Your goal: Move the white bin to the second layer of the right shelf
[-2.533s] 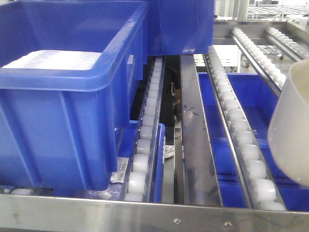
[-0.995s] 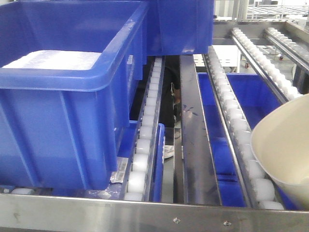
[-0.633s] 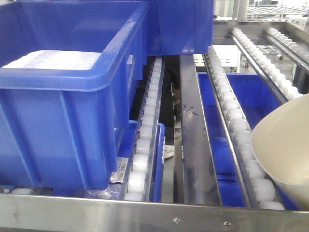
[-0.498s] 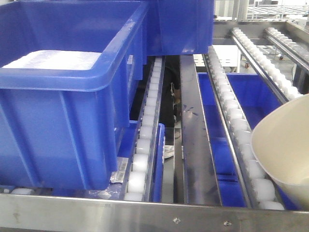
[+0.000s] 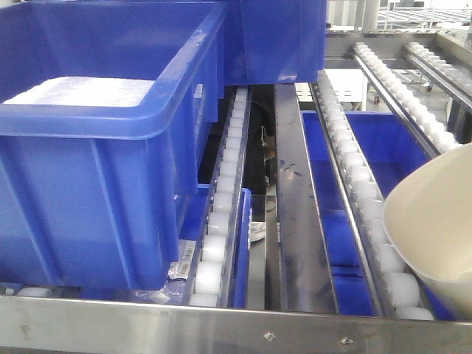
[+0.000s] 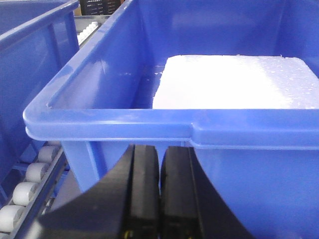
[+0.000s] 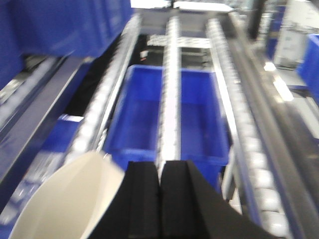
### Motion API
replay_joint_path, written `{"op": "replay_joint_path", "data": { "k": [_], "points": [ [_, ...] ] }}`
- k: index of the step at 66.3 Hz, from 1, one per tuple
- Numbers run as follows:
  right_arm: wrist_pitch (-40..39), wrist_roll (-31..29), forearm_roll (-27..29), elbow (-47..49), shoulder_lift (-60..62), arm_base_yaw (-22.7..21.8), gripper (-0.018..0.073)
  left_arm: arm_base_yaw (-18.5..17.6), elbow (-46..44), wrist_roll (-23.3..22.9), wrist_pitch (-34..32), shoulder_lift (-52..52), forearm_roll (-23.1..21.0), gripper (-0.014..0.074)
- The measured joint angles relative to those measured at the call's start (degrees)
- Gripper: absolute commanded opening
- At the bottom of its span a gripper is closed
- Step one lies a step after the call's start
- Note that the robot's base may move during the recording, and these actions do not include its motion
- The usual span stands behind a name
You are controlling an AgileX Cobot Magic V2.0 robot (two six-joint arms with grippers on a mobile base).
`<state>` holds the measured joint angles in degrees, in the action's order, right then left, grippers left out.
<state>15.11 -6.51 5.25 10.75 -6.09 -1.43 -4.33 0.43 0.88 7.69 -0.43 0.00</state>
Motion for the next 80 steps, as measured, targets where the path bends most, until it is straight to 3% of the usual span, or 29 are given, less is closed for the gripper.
{"op": "replay_joint_path", "data": {
  "k": [13,28,80],
  "points": [
    [-1.28,-1.65,0.43,-0.81,0.0,0.62,0.0048,0.0,0.0,0.0,0.0,0.0,0.0,0.0085],
    [-10.78,0.06,0.21,-10.6,5.89,0.7,0.0048,0.0,0.0,0.0,0.0,0.0,0.0,0.0085],
    [-10.96,2.04,-0.25,-12.48,6.74,0.7,0.0048,0.0,0.0,0.0,0.06,0.0,0.0,0.0085]
  ]
}}
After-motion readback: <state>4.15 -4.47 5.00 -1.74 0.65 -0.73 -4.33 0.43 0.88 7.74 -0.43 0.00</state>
